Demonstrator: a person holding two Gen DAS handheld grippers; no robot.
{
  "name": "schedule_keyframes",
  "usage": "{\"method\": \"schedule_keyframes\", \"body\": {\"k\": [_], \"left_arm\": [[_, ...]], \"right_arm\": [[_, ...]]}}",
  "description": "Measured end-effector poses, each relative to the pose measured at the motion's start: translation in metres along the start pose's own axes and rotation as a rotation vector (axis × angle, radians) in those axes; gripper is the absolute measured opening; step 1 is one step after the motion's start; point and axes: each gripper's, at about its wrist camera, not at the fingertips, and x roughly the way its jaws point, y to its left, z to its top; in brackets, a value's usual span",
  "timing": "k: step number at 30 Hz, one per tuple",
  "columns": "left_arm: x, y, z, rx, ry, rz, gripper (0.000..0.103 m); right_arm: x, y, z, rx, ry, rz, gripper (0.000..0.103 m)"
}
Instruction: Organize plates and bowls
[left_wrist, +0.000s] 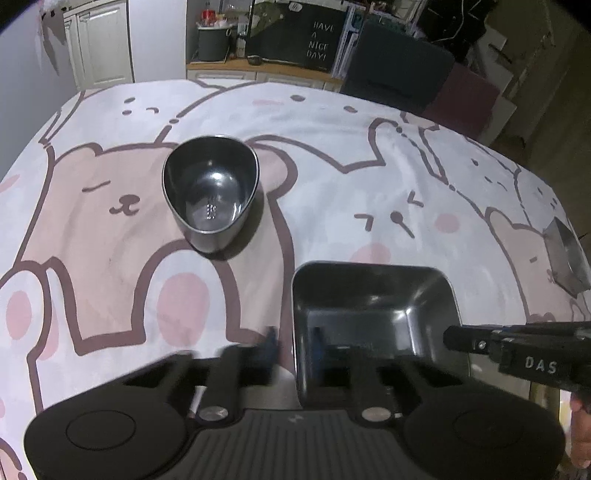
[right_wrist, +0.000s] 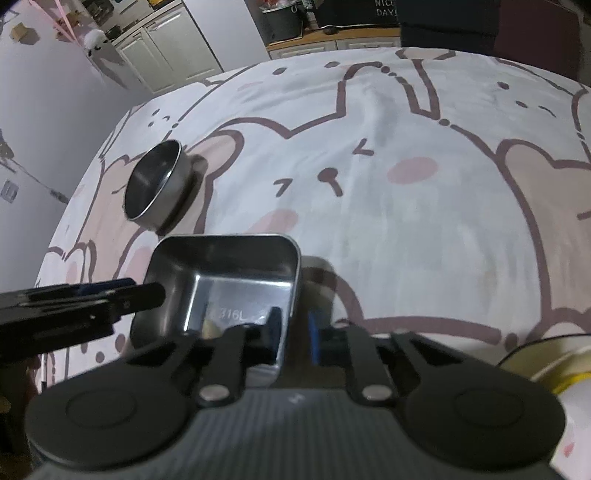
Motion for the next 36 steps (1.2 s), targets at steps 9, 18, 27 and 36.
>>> {"method": "schedule_keyframes", "body": {"k": [9,18,27,36], "left_arm": [[-0.028,0.001,-0.010,0.001,-0.033,-0.016,0.003],[-0.045,-0.001,-0.044,0.016,0.018,-0.007,0.004],[-0.050,0.003,-0.061,0.034,0.052,-0.009,0.004],[-0.047,0.001,-0.064,0.046,0.069,0.006,0.008]], "right_arm": [[-0.014,0.007,-0.006,-0.022,0.010,0.029,0.006],[-0.027,0.013,-0.030,-0.079,0.085,0.044,0.008],[-0.031,0.020,-0.051,-0.114,0.124,0.057,0.008],[-0.026,0.023,-0.054,-0.130,0.128,0.044,0.009]]}}
